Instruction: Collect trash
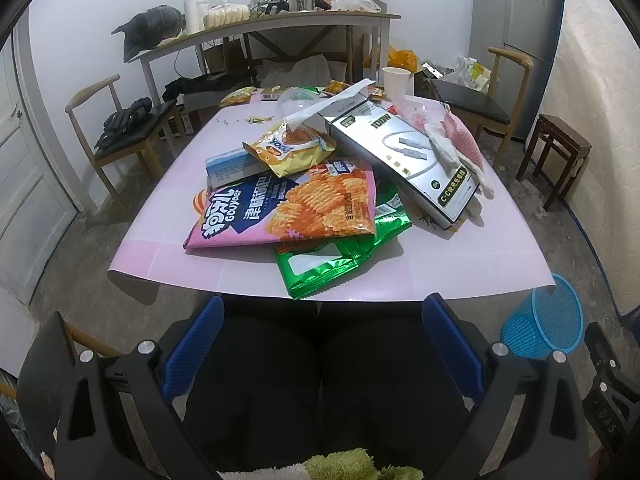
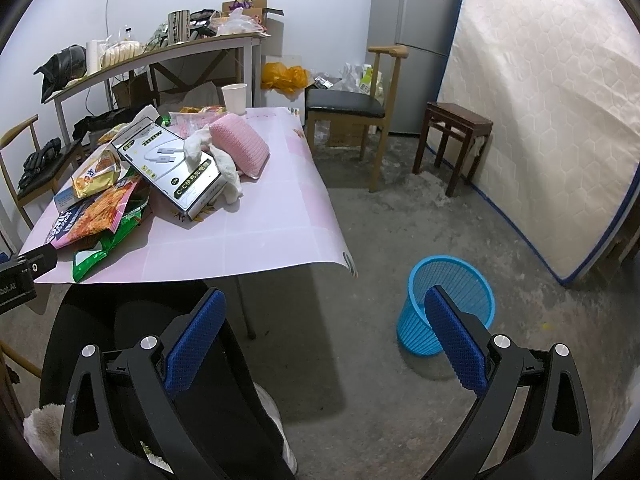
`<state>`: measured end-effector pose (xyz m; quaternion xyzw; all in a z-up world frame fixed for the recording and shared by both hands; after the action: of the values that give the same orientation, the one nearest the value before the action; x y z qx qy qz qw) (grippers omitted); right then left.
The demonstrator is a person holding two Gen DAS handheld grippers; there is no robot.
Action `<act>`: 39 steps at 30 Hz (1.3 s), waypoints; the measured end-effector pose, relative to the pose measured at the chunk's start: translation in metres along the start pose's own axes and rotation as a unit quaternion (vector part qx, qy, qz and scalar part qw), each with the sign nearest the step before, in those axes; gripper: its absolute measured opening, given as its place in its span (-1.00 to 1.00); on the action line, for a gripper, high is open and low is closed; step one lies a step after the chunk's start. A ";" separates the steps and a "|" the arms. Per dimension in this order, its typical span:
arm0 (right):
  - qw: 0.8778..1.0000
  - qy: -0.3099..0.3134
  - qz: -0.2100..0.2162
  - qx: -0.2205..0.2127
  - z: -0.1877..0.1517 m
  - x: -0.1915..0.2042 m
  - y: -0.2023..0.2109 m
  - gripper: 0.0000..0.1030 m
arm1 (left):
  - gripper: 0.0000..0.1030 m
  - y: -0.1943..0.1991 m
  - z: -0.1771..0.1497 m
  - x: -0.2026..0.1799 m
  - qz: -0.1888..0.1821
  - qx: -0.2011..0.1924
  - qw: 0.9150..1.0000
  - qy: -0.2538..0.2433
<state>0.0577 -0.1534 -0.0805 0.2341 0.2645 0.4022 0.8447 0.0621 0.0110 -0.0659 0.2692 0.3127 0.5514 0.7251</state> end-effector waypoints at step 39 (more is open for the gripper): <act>0.999 0.020 0.025 -0.028 0.035 0.052 -0.010 0.85 | 0.89 -0.010 0.023 0.071 0.031 -0.034 0.997 0.063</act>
<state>0.1139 -0.1233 -0.0734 0.2092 0.2638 0.4352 0.8350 0.0992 0.0758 -0.0695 0.2189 0.3303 0.5997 0.6953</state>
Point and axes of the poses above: each gripper's, at about its wrist camera, not at the fingertips, and y roughly against the way its jaws point, x to its left, z to its top, the point moved 9 cm from there along -y, roughly the way its jaws point, and after that the axes turned 15 degrees about -z, right-handed, at the moved point
